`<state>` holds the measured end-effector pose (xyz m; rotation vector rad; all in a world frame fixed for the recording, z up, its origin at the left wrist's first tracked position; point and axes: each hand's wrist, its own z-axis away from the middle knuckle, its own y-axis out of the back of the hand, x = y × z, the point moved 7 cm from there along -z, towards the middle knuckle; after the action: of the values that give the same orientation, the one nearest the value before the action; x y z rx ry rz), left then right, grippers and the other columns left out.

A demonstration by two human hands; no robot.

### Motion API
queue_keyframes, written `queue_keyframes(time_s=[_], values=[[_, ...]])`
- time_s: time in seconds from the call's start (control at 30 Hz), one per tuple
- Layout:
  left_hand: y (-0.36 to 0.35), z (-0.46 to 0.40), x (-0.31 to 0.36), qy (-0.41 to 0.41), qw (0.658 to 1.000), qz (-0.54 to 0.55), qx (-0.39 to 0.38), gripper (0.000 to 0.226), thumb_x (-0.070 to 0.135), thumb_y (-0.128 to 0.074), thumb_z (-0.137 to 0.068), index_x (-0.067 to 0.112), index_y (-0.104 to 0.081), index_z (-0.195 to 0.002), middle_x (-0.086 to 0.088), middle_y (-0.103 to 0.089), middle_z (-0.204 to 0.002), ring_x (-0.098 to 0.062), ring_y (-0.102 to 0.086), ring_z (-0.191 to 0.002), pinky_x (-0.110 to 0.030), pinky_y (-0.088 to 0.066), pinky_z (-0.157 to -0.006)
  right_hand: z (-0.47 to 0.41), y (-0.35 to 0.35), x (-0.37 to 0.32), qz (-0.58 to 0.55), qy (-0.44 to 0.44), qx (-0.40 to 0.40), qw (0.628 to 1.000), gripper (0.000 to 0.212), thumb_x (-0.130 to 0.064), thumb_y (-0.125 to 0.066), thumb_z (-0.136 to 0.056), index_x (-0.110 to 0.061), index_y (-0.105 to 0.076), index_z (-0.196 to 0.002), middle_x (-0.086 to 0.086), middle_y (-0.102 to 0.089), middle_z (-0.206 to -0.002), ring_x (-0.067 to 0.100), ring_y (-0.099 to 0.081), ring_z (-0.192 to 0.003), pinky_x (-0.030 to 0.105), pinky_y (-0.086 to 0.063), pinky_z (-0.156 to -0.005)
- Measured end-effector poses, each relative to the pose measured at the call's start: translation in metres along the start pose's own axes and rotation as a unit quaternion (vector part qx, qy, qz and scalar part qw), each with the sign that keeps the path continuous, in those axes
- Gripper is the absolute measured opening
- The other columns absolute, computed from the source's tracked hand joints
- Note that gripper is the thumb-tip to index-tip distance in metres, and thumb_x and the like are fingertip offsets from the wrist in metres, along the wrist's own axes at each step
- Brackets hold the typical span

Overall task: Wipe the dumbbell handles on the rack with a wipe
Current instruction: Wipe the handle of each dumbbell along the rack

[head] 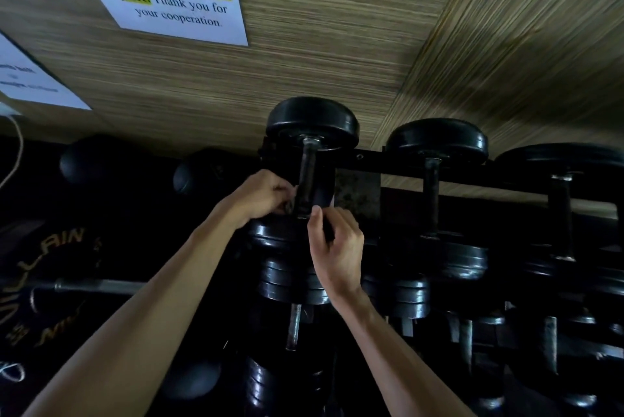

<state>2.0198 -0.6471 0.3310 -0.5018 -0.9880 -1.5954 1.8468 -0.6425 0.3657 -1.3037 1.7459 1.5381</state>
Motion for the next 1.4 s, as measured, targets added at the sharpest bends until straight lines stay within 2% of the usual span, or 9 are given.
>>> queue_keyframes(time_s=[0.13, 0.3, 0.43, 0.53, 0.8, 0.9, 1.03, 1.23, 1.4], values=[[0.011, -0.018, 0.016, -0.004, 0.987, 0.040, 0.154, 0.017, 0.024, -0.065, -0.095, 0.011, -0.077, -0.095, -0.010, -0.075, -0.091, -0.022, -0.073, -0.088, -0.041, -0.061, -0.084, 0.000, 0.000, 0.003, -0.008, -0.014, -0.006, 1.000, 0.041, -0.035, -0.049, -0.100, -0.011, -0.057, -0.067, -0.009, -0.052, -0.061, 0.010, -0.052, -0.065, 0.022, -0.043, -0.061], [0.004, 0.012, 0.014, -0.004, 0.995, -0.048, 0.087, 0.016, 0.022, -0.073, -0.089, 0.007, -0.079, -0.087, -0.004, -0.074, -0.078, -0.008, -0.070, -0.074, -0.017, -0.058, -0.076, 0.002, -0.001, 0.005, -0.021, -0.028, -0.003, 0.999, 0.039, -0.034, -0.049, -0.100, -0.011, -0.060, -0.070, -0.007, -0.056, -0.064, 0.012, -0.055, -0.069, 0.032, -0.050, -0.064], [0.010, 0.009, 0.022, -0.035, 0.982, -0.018, 0.183, 0.019, 0.027, -0.072, -0.090, 0.013, -0.078, -0.077, -0.004, -0.074, -0.071, -0.017, -0.073, -0.072, -0.037, -0.062, -0.074, 0.003, -0.003, 0.006, -0.019, -0.034, -0.007, 0.999, 0.041, -0.037, -0.047, -0.100, -0.014, -0.057, -0.069, -0.011, -0.051, -0.064, 0.008, -0.050, -0.067, 0.028, -0.047, -0.066], [0.018, -0.004, 0.042, -0.078, 0.963, 0.002, 0.258, 0.013, 0.024, -0.072, -0.090, 0.017, -0.078, -0.081, 0.003, -0.074, -0.071, -0.009, -0.072, -0.070, -0.036, -0.062, -0.074, 0.002, -0.003, 0.007, -0.025, -0.036, -0.008, 0.999, 0.042, -0.039, -0.048, -0.100, -0.013, -0.057, -0.069, -0.012, -0.051, -0.063, 0.008, -0.051, -0.067, 0.028, -0.047, -0.066], [0.001, 0.025, 0.040, -0.085, 0.969, -0.137, 0.187, 0.004, 0.014, -0.077, -0.085, 0.011, -0.076, -0.083, 0.010, -0.069, -0.076, -0.002, -0.068, -0.068, -0.008, -0.050, -0.058, 0.003, -0.003, 0.009, -0.033, -0.043, -0.012, 0.998, 0.044, -0.042, -0.048, -0.100, -0.015, -0.054, -0.067, -0.011, -0.051, -0.064, 0.011, -0.053, -0.070, 0.039, -0.053, -0.066], [0.013, 0.013, 0.063, -0.124, 0.955, -0.123, 0.241, 0.006, 0.014, -0.075, -0.086, 0.012, -0.076, -0.081, 0.005, -0.071, -0.073, -0.002, -0.067, -0.064, -0.004, -0.043, -0.053, 0.003, -0.003, 0.010, -0.033, -0.043, -0.010, 0.998, 0.042, -0.042, -0.048, -0.100, -0.015, -0.056, -0.068, -0.013, -0.052, -0.066, 0.010, -0.054, -0.072, 0.041, -0.053, -0.070], [0.020, -0.001, 0.081, -0.149, 0.944, -0.079, 0.284, 0.004, 0.008, -0.073, -0.087, 0.005, -0.076, -0.087, 0.000, -0.073, -0.082, -0.001, -0.065, -0.068, -0.003, -0.048, -0.058, 0.003, -0.003, 0.010, -0.041, -0.042, -0.014, 0.998, 0.043, -0.043, -0.048, -0.100, -0.013, -0.061, -0.071, -0.011, -0.056, -0.068, 0.010, -0.056, -0.074, 0.040, -0.054, -0.074], [-0.001, 0.024, 0.039, -0.094, 0.971, -0.161, 0.153, 0.004, 0.013, -0.080, -0.080, 0.012, -0.077, -0.082, 0.006, -0.074, -0.086, 0.000, -0.069, -0.078, -0.016, -0.055, -0.073, 0.003, -0.001, 0.010, -0.049, -0.046, -0.015, 0.998, 0.041, -0.044, -0.049, -0.099, -0.016, -0.059, -0.070, -0.019, -0.050, -0.068, 0.008, -0.054, -0.072, 0.040, -0.053, -0.071], [0.011, 0.012, 0.070, -0.140, 0.950, -0.139, 0.243, 0.011, 0.011, -0.075, -0.085, 0.010, -0.074, -0.074, 0.005, -0.072, -0.074, 0.001, -0.066, -0.065, -0.005, -0.045, -0.054, 0.003, 0.004, 0.012, -0.077, -0.052, -0.008, 0.996, 0.037, -0.045, -0.056, -0.096, -0.016, -0.066, -0.075, -0.020, -0.058, -0.072, 0.007, -0.061, -0.079, 0.027, -0.052, -0.073]])
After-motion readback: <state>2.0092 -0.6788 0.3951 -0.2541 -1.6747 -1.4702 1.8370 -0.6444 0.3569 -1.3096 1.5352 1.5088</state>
